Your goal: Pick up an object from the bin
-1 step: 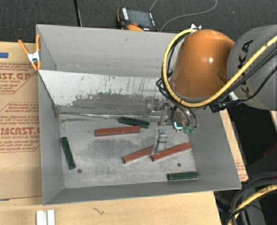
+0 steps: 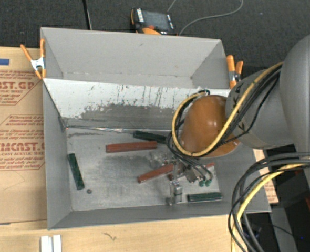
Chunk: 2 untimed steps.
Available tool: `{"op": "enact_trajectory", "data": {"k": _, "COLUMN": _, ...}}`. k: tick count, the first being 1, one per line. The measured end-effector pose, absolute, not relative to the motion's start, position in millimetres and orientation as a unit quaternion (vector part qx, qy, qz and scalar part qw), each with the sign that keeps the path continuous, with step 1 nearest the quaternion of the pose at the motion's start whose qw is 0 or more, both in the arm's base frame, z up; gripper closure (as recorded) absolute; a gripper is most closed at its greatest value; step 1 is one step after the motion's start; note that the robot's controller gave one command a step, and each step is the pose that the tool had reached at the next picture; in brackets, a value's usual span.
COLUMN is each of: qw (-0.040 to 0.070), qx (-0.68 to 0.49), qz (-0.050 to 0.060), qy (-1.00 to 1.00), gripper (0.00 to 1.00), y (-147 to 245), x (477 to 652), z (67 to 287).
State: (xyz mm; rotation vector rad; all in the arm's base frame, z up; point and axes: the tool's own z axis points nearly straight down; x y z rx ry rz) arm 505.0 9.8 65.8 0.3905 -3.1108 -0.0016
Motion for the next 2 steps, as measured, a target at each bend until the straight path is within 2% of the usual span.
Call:
{"op": "enact_trajectory", "data": {"k": 1, "qw": 0.000, "qx": 0.124, "qz": -0.001, "qy": -0.992, "gripper": 1.00, "y": 10, "x": 507.1, "z": 69}}
{"op": "enact_trajectory", "data": {"k": 2, "qw": -0.006, "qx": 0.230, "qz": 0.001, "qy": -0.973, "gripper": 1.00, "y": -3, "x": 506.5, "z": 313}}
